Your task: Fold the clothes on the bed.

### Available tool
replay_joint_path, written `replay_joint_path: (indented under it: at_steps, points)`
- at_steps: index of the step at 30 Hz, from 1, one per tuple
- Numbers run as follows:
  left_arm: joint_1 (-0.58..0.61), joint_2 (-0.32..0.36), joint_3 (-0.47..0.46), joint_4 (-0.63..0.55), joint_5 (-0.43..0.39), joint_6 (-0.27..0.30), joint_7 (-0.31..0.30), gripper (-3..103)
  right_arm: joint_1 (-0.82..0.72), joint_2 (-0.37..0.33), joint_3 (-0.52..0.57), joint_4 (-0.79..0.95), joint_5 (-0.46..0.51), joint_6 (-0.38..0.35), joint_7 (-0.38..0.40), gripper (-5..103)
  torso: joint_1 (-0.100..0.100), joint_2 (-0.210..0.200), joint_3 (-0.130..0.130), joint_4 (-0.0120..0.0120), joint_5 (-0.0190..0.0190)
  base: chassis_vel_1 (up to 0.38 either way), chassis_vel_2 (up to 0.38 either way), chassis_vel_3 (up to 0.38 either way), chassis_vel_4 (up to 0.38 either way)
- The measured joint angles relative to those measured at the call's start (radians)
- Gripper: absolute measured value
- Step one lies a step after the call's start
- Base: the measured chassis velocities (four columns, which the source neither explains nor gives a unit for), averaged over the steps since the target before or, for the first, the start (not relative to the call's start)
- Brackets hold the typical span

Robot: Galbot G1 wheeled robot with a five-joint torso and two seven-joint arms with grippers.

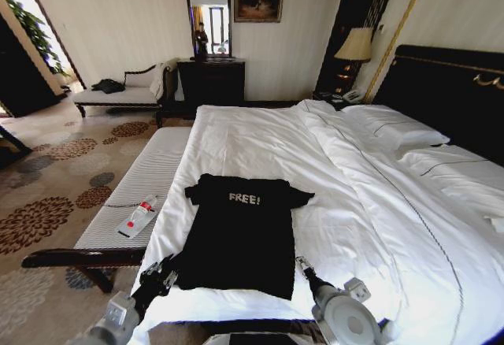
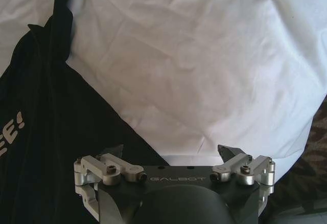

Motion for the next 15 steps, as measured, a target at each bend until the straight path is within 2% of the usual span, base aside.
replay_joint_path:
  at_steps: [1, 2, 5, 7, 8, 11, 13, 15]
  points:
    - [-0.003, -0.005, -0.004, -0.01, -0.004, -0.001, 0.0, 54, 0.003, -0.001, 0.002, -0.004, 0.005, 0.0, -0.001, 100, 0.0, 0.0, 0.0, 0.0, 0.0001, 0.0, 0.0, 0.0, 0.0]
    - [-0.003, -0.005, -0.004, -0.01, -0.004, -0.001, 0.0, 54, 0.003, -0.001, 0.002, -0.004, 0.005, 0.0, -0.001, 100, 0.0, 0.0, 0.0, 0.0, 0.0001, 0.0, 0.0, 0.0, 0.0]
    - [-0.087, -0.057, -0.009, -0.051, -0.108, 0.01, -0.022, 70, 0.025, -0.008, 0.015, -0.028, 0.054, -0.004, -0.024, 100, 0.0, 0.0, 0.0, 0.0001, 0.0001, 0.0, 0.0, 0.0, 0.0]
    - [-0.106, -0.065, -0.008, -0.051, -0.132, 0.017, -0.028, 70, 0.029, -0.009, 0.018, -0.032, 0.065, -0.006, -0.03, 100, 0.0, 0.0, 0.0, 0.0003, 0.0001, 0.0, 0.0, 0.0, 0.0]
    - [-0.183, -0.09, -0.009, -0.055, -0.235, 0.042, -0.053, 76, 0.042, -0.017, 0.029, -0.043, 0.1, -0.019, -0.052, 100, 0.0, 0.0, 0.0, 0.0003, -0.0002, 0.0, 0.0, 0.0, 0.0]
    - [-0.337, -0.096, -0.027, -0.055, -0.412, 0.107, -0.105, 92, 0.065, -0.037, 0.05, -0.051, 0.172, -0.079, -0.091, 100, 0.0, 0.0, 0.0, 0.0, -0.0002, 0.0, 0.0, 0.0, 0.0]
    - [-0.366, -0.094, -0.032, -0.055, -0.437, 0.118, -0.113, 92, 0.069, -0.04, 0.052, -0.051, 0.182, -0.089, -0.097, 100, 0.0, 0.0, 0.0, -0.0002, -0.0003, 0.0, 0.0, 0.0, 0.0]
    - [-0.451, -0.092, -0.054, -0.055, -0.507, 0.151, -0.131, 99, 0.079, -0.046, 0.055, -0.053, 0.196, -0.112, -0.11, 100, 0.0, 0.0, 0.0, -0.0005, -0.0002, 0.0, 0.0, 0.0, 0.0]
